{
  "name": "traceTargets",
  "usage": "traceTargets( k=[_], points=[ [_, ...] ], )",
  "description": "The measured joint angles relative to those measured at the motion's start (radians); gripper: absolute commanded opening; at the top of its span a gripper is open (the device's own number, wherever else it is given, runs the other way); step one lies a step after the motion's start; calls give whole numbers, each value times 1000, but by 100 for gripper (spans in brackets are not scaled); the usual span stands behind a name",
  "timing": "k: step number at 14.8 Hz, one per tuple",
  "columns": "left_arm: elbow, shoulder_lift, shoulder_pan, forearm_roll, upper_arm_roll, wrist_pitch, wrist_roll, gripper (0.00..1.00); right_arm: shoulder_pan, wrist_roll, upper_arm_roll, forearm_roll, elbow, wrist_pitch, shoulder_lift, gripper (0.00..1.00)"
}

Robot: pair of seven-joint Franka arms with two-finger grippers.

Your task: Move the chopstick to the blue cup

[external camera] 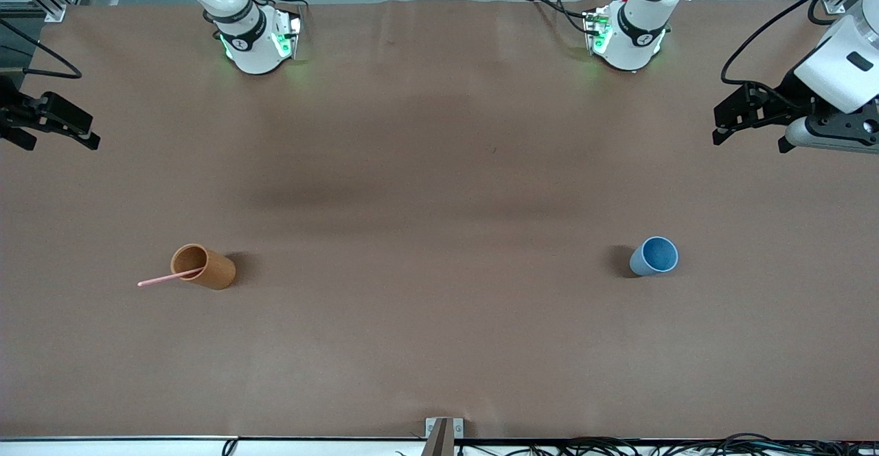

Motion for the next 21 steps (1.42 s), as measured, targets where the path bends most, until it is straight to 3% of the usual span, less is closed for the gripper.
traceTargets(
  k=[14,18,21],
  points=[
    [3,1,0,0,0,0,1,100,-25,0,-1,1,-5,1,17,100],
    [-18,75,10,0,32,31,7,100,-68,-1,-1,1,-3,84,126,100],
    [-85,176,27,0,44,185,40,100,-104,-1,-2,4,0,198,250,100]
  ],
)
